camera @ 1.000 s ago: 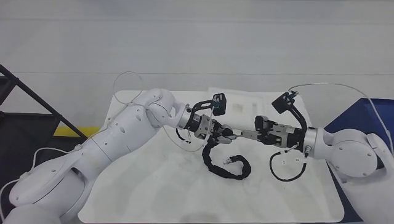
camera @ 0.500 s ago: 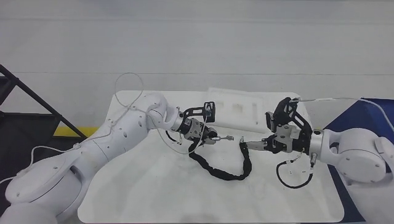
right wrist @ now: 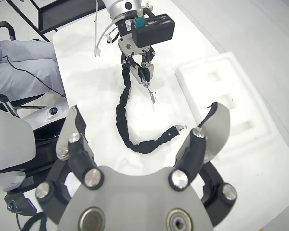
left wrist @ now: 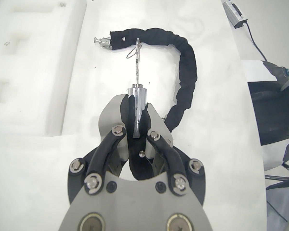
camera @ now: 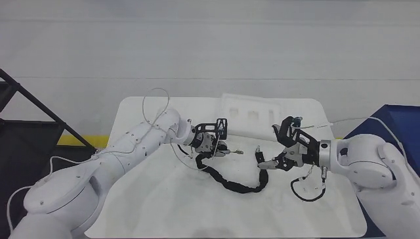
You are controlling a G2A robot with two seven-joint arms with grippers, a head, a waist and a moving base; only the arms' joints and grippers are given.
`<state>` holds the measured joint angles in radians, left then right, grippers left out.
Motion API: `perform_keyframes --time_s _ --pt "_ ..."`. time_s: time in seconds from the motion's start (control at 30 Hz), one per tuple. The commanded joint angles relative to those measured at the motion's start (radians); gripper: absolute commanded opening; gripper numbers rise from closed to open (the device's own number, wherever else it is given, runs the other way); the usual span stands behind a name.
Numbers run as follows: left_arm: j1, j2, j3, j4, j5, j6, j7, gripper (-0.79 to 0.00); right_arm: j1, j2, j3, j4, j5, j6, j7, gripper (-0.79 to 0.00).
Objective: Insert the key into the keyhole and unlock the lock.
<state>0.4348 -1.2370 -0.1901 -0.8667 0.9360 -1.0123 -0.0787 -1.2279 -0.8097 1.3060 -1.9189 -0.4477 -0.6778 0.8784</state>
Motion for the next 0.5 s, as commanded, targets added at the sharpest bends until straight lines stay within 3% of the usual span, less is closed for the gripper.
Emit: perform_keyframes --time_s 0.0,0.03,0.07,0.1,0.27,0.47 --pt "0.004 -0.018 0.009 0.033 0.058 0.0 0.04 -0.785 0.007 -0.001 -0.007 0.007 -0.002 -0.004 -0.006 0.0" --pt "0.009 -0.027 0.014 0.05 0.069 0.0 0.055 -0.548 0.01 -0.001 -0.01 0.011 -0.003 -0.005 -0.008 0.0" --pt "0.013 -0.036 0.02 0.066 0.075 0.0 0.069 -0.145 0.013 -0.002 -0.014 0.015 -0.004 -0.007 -0.01 0.0" --pt "0.019 -0.045 0.02 0.082 0.077 0.0 0.08 0.0 0.016 -0.002 -0.017 0.018 -0.004 -0.01 -0.011 0.0" --pt "0.024 -0.077 0.02 0.14 0.077 0.0 0.168 0.0 0.046 -0.004 -0.043 0.048 0.002 -0.057 -0.013 0.0" --pt "-0.006 -0.072 0.02 0.176 0.114 0.0 0.371 0.0 0.12 -0.015 -0.094 0.13 0.008 -0.097 -0.05 0.0"
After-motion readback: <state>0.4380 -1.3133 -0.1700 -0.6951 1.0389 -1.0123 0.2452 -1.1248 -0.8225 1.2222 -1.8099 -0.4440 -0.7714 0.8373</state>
